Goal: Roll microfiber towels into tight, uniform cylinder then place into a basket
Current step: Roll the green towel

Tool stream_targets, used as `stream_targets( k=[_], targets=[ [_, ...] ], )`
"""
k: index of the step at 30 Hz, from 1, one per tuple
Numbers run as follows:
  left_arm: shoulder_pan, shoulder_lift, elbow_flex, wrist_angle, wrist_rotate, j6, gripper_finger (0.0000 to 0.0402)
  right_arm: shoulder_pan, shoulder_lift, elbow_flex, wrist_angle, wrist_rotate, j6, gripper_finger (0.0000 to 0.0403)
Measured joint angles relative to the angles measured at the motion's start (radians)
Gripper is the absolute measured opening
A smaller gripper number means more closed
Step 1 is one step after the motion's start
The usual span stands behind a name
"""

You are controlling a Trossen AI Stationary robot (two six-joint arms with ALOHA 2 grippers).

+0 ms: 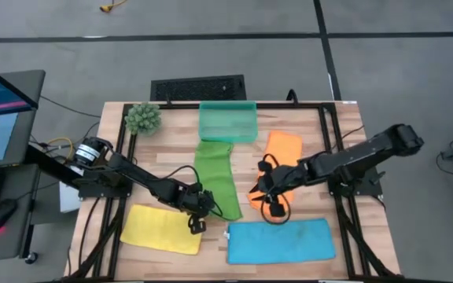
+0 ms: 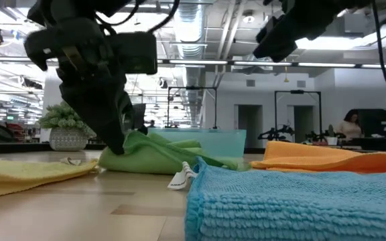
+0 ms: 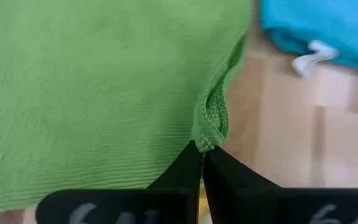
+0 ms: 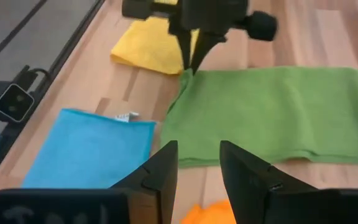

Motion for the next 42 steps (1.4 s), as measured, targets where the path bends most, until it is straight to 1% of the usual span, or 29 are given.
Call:
stream_targets(
  k=[7, 11, 18, 24, 27, 31, 33, 37, 42],
  targets=[
    [0.001, -0.056, 0.0, -0.016, -0.046, 0.027, 0.0, 0.027, 0.139, 0.0, 0.125, 0.002, -0.002, 0.0148],
    [0.0, -0.062, 0.0, -0.039, -0.049, 0.028, 0.0, 0.039, 0.209, 0.0, 0.173, 0.002, -0.052, 0.0145],
    [0.001, -0.062, 0.0, -0.055, -0.063, -0.028, 0.0, 0.044, 0.312, 0.006, 0.293, 0.002, -0.058, 0.0145],
    [0.0, -0.062, 0.0, -0.05, -0.065, -0.109, 0.0, 0.042, 0.392, 0.061, 0.293, 0.002, -0.148, 0.0155],
    [0.0, -0.069, 0.0, -0.051, -0.074, -0.131, 0.0, 0.042, 0.433, 0.091, 0.288, 0.002, -0.156, 0.0161],
    [0.0, -0.084, 0.0, -0.051, -0.081, -0.157, 0.0, 0.042, 0.458, 0.127, 0.292, 0.002, -0.15, 0.0165],
    [0.0, -0.095, 0.0, -0.054, -0.081, -0.158, 0.0, 0.042, 0.458, 0.127, 0.29, 0.002, -0.142, 0.0167],
    [0.0, -0.116, 0.0, -0.057, -0.094, -0.159, 0.0, 0.035, 0.459, 0.127, 0.272, 0.001, -0.075, 0.0167],
    [0.0, -0.123, 0.0, -0.056, -0.111, -0.16, 0.0, 0.052, 0.459, 0.127, 0.272, -0.002, -0.071, 0.0168]
  ],
)
